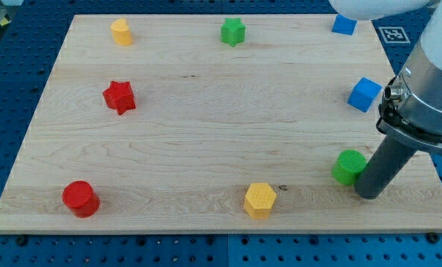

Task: Place the green circle at the center of the board

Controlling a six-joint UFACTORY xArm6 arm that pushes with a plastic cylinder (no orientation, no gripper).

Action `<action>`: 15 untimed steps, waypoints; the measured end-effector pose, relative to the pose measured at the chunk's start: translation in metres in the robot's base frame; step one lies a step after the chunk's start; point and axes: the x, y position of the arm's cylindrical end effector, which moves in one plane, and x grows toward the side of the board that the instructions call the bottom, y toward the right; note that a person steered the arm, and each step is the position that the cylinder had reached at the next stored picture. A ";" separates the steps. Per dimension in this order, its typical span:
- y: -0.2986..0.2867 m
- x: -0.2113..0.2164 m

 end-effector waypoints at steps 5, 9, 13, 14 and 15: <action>-0.029 -0.026; 0.007 -0.085; -0.109 -0.134; -0.120 -0.151; -0.116 -0.175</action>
